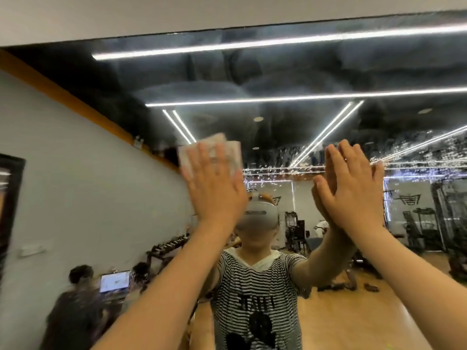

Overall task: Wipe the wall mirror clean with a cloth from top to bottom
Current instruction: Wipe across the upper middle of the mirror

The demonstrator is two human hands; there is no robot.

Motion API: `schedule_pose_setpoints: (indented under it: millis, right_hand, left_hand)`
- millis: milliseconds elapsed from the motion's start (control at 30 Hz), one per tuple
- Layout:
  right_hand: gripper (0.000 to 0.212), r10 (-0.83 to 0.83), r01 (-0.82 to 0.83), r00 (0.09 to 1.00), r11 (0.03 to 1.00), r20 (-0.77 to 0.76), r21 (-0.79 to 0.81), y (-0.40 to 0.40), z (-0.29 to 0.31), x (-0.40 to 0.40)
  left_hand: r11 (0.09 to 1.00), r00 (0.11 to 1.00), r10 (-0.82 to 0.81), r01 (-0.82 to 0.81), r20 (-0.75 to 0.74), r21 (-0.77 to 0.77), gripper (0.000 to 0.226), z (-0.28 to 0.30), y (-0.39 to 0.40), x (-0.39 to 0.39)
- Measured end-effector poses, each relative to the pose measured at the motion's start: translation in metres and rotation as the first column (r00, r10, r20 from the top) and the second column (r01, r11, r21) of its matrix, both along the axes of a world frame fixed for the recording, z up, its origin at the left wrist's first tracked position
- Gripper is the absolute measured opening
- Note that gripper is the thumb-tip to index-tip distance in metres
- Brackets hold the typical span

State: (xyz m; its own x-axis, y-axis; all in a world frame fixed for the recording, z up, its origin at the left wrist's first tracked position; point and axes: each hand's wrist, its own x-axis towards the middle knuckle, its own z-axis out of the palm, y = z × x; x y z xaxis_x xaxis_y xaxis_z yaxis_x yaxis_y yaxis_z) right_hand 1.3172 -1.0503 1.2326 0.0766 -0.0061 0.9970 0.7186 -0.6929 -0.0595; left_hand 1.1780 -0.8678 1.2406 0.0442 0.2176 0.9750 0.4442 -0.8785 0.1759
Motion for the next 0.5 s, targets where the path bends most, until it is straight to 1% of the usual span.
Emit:
schedule_pose_setpoints:
  millis: [100, 167, 233, 300, 433, 500]
  right_hand:
    - [0.069, 0.014, -0.014, 1.0, 1.0, 0.006, -0.005, -0.003, 0.0, 0.002]
    - [0.07, 0.016, -0.016, 1.0, 1.0, -0.003, -0.016, -0.004, 0.0, 0.003]
    - [0.07, 0.012, -0.012, 1.0, 1.0, -0.012, -0.026, -0.005, 0.001, 0.003]
    - [0.071, 0.007, -0.007, 1.0, 0.999, -0.015, -0.032, -0.005, 0.0, 0.003]
    - [0.07, 0.005, -0.005, 1.0, 1.0, -0.01, -0.029, -0.004, 0.001, 0.004]
    - [0.069, 0.0, 0.0, 1.0, 1.0, -0.002, -0.025, -0.003, 0.001, 0.004]
  left_hand:
    - [0.991, 0.99, -0.008, 0.027, -0.138, 0.131, 0.064, -0.002, -0.017, 0.016]
    - [0.985, 0.982, -0.001, 0.034, -0.191, 0.172, 0.061, -0.001, -0.007, 0.007]
    - [0.98, 0.979, -0.001, 0.042, -0.206, 0.194, 0.064, -0.001, 0.014, -0.007]
    - [0.989, 0.988, 0.0, 0.023, -0.154, 0.143, 0.068, 0.001, 0.038, -0.024]
    - [0.999, 1.0, 0.025, -0.025, -0.007, -0.044, 0.073, 0.004, 0.083, -0.061]
    - [0.995, 0.998, 0.031, -0.026, 0.047, -0.093, 0.074, 0.005, 0.098, -0.072]
